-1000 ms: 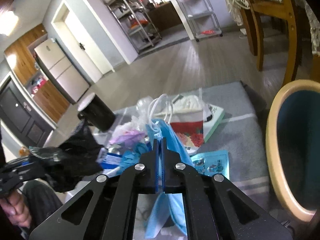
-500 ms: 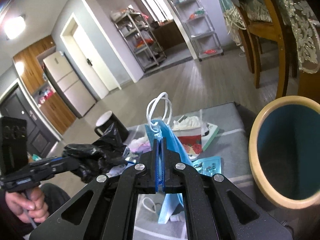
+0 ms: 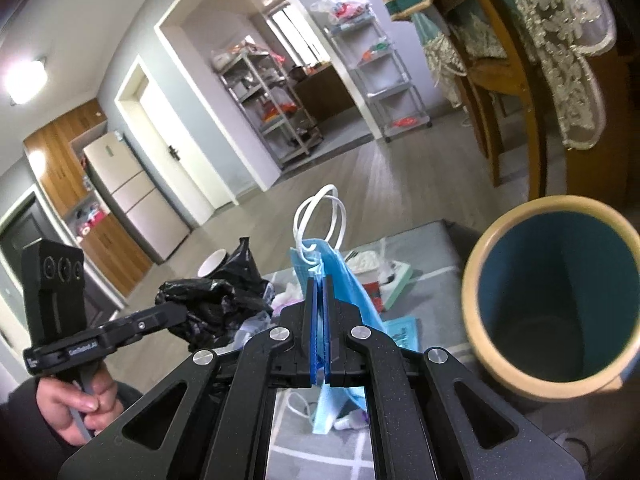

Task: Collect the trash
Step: 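Lift the black bag with the left tool while the right tool lifts the blue mask, then move both tools over the teal bin and open them to drop the bag and mask, then bring both open tools back over the trash on the table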

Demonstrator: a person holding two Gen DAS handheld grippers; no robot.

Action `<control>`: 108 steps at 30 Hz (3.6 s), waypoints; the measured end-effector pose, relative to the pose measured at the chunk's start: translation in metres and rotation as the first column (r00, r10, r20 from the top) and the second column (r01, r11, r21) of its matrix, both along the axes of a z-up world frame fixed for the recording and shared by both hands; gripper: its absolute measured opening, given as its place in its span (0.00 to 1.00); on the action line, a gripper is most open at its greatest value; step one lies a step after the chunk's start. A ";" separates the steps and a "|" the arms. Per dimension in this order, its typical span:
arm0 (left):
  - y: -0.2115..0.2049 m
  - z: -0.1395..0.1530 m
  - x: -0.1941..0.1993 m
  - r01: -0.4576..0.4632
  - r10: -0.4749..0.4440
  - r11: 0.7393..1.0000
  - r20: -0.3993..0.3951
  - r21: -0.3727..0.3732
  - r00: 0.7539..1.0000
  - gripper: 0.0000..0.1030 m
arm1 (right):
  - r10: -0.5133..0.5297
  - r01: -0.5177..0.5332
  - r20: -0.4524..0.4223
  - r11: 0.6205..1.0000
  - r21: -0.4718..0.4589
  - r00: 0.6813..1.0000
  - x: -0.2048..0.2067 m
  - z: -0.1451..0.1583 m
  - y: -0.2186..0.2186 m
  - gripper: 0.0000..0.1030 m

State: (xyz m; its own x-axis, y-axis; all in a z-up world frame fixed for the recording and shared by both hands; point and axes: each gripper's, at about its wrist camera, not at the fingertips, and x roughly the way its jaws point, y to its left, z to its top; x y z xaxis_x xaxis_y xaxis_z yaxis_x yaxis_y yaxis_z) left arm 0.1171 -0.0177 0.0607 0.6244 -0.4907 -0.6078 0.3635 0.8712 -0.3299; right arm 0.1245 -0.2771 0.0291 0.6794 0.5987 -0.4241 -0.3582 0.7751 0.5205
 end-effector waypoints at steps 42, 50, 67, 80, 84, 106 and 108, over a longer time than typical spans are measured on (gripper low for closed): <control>-0.226 -0.078 0.114 0.210 -0.218 0.976 -0.183 -0.062 0.959 0.28 | -0.521 0.536 -0.306 0.843 -0.038 0.797 0.014 -0.071 -0.142 0.20; -0.193 -0.066 0.107 0.165 -0.174 0.984 -0.154 -0.071 0.973 0.47 | -0.519 0.529 -0.288 0.847 -0.051 0.805 0.012 -0.068 -0.133 0.37; -0.079 -0.072 0.040 0.067 -0.065 0.998 -0.135 0.011 0.989 0.49 | -0.403 0.379 -0.146 0.911 -0.163 0.904 0.004 -0.046 -0.075 0.50; -0.046 -0.092 -0.003 0.090 -0.072 0.984 -0.122 0.152 0.990 0.49 | -0.283 0.247 -0.144 0.943 -0.225 0.948 -0.002 -0.047 -0.036 0.55; -0.051 -0.097 -0.009 0.117 -0.094 0.971 -0.118 0.207 0.989 0.49 | -0.258 0.217 -0.168 0.949 -0.229 0.951 -0.004 -0.051 -0.031 0.55; -0.064 -0.136 0.026 0.100 -0.040 0.959 -0.222 0.264 0.974 0.49 | -0.152 0.074 -0.362 0.973 -0.220 0.920 0.010 -0.097 -0.013 0.55; -0.055 -0.130 0.023 0.081 -0.027 0.964 -0.208 0.252 0.978 0.49 | -0.150 0.077 -0.354 0.974 -0.212 0.923 0.011 -0.095 -0.012 0.55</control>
